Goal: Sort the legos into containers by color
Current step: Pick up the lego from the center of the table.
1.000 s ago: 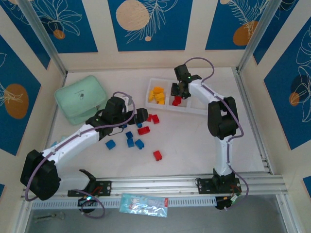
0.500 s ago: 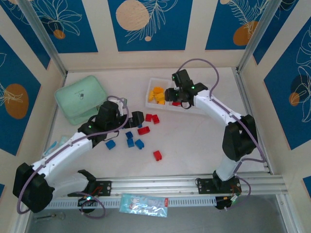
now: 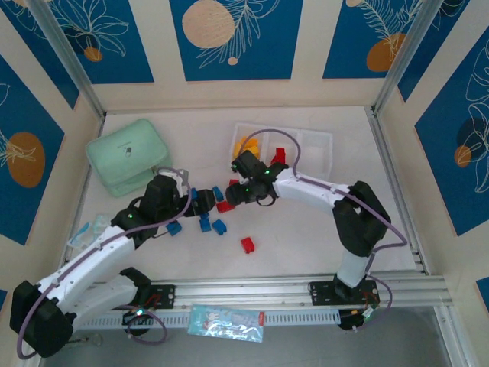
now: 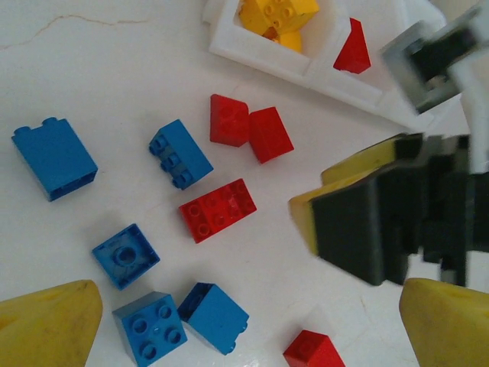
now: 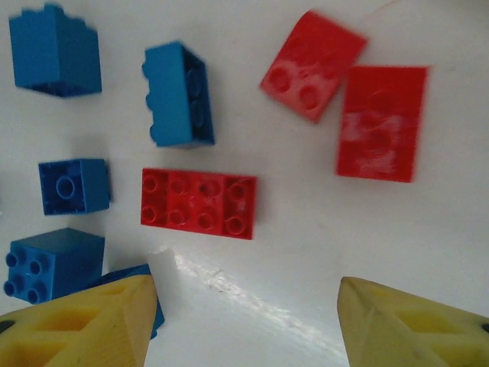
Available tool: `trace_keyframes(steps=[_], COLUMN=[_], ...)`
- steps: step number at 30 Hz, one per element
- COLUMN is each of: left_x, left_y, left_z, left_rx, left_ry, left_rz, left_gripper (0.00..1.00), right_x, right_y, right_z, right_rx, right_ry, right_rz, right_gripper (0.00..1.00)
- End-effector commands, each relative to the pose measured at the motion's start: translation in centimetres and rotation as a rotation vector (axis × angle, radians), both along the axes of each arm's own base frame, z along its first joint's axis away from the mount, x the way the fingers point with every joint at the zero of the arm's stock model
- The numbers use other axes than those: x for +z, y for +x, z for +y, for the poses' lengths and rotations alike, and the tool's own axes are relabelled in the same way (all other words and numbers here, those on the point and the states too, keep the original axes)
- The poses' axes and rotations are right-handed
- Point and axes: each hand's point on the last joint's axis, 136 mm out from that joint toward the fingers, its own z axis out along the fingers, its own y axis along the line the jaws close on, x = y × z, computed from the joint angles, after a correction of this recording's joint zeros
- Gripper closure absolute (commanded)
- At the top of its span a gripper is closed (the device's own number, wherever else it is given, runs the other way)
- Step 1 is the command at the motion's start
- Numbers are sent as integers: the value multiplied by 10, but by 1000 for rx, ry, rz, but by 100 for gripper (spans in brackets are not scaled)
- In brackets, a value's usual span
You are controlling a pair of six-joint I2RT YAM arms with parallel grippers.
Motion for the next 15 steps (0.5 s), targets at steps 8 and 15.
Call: trace_keyframes(steps=[8, 15], left_x=[-6, -5], left_y=[-7, -9], left_z=[25, 33], left_rx=[87, 111], left_ry=[37, 48], left_rz=[0, -11], left_gripper=[1, 1], right_x=[-33, -47], right_y=[-2, 3], right_z=[28, 41], right_rx=[24, 8], right_ry=[-58, -91], right_rz=[27, 25], right_gripper=[25, 18])
